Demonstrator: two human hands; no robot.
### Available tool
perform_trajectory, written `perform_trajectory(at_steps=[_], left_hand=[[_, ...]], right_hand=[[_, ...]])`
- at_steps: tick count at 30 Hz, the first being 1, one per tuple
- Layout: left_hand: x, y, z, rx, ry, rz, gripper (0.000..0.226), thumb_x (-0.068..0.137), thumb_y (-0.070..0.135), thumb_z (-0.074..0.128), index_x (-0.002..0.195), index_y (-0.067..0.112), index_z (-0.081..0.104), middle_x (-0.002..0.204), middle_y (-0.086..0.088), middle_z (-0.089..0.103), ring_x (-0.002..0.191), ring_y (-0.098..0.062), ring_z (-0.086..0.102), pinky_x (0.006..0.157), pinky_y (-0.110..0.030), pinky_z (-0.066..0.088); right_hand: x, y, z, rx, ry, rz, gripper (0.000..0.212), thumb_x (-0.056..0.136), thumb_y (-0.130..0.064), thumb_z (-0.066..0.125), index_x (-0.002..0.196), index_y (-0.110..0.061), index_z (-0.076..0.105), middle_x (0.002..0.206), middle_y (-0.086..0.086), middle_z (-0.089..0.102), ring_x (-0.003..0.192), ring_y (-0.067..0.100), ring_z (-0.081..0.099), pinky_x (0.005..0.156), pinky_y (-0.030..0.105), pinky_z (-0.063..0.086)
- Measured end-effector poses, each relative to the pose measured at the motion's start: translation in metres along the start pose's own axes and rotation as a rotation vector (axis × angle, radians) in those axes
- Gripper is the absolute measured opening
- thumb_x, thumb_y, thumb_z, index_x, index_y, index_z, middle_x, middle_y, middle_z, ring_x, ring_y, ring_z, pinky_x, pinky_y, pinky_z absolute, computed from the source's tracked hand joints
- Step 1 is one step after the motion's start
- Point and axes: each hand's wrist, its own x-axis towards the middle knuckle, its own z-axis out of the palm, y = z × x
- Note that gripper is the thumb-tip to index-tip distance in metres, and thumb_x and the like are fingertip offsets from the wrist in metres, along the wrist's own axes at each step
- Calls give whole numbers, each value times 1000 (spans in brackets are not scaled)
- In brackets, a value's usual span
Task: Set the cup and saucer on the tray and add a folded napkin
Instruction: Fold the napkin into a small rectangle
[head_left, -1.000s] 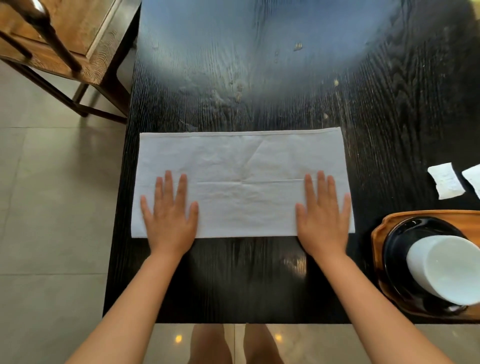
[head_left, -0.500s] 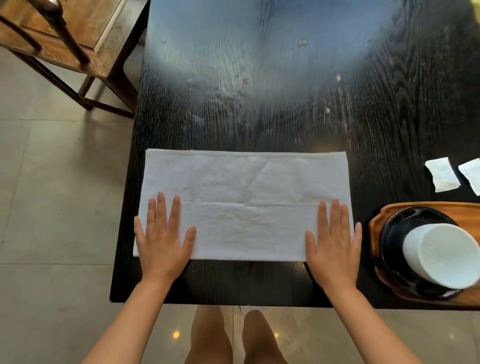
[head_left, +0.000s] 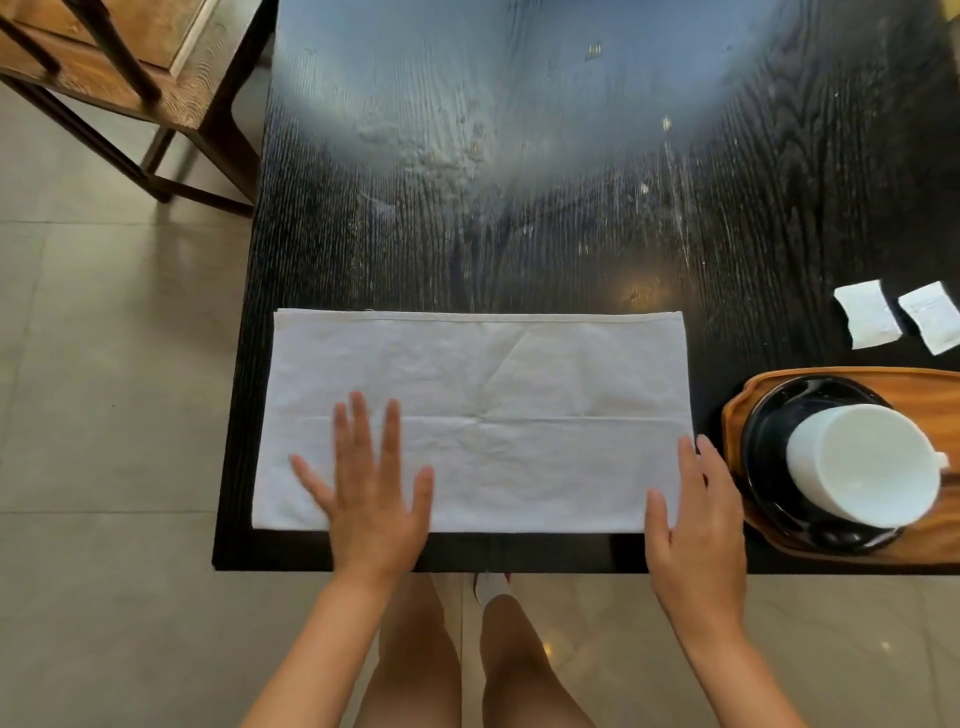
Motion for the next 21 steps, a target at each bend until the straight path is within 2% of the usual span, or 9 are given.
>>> perform_trajectory(at_steps=[2,6,9,13,17,19,21], left_hand=[[-5,33,8,32,-50,155,63,94,54,11,149,24,5,157,-9,3,144,-28,3,109,-63,-9],[-8,77,33,68,-118,290,63,92,49,23,149,25,9,158,-7,5,145,-27,4,108,-64,0],[-7,83,42,107,-146,299,64,91,49,25,149,25,13,158,-6,9,145,-26,9,109,-61,6],[-7,82,43,123,-151,293,63,91,49,23,149,25,14,158,-6,10,145,-25,9,110,-60,7],[-7,83,43,131,-143,295,64,91,50,24,148,25,15,158,-5,9,145,-25,8,110,-60,7],[-7,83,43,129,-143,292,64,90,50,25,148,25,15,158,-5,9,145,-25,8,110,-60,7],[-7,83,43,123,-148,287,64,90,50,26,148,25,16,158,-5,10,145,-24,8,110,-60,8]], right_hand=[[-5,4,-9,-13,-2,51,55,87,-7,56,138,-4,36,134,21,44,121,32,42,92,41,43],[-9,12,-16,-96,-99,160,56,85,-9,62,136,-1,40,119,20,51,104,32,53,78,39,51],[-5,9,-18,-2,-126,265,52,88,-16,60,135,-3,42,114,16,52,93,27,58,78,37,49],[1,6,-21,194,-97,425,41,89,-22,58,128,-9,51,94,6,57,86,19,52,74,31,41],[2,9,-25,335,-115,516,24,88,-22,59,108,-10,62,93,7,62,87,20,54,74,30,39],[3,7,-26,378,-123,517,8,88,-21,59,91,-14,62,90,6,61,84,21,55,67,30,39],[3,6,-28,427,-99,540,7,87,-22,60,86,-15,61,89,6,57,77,15,53,62,29,39]])
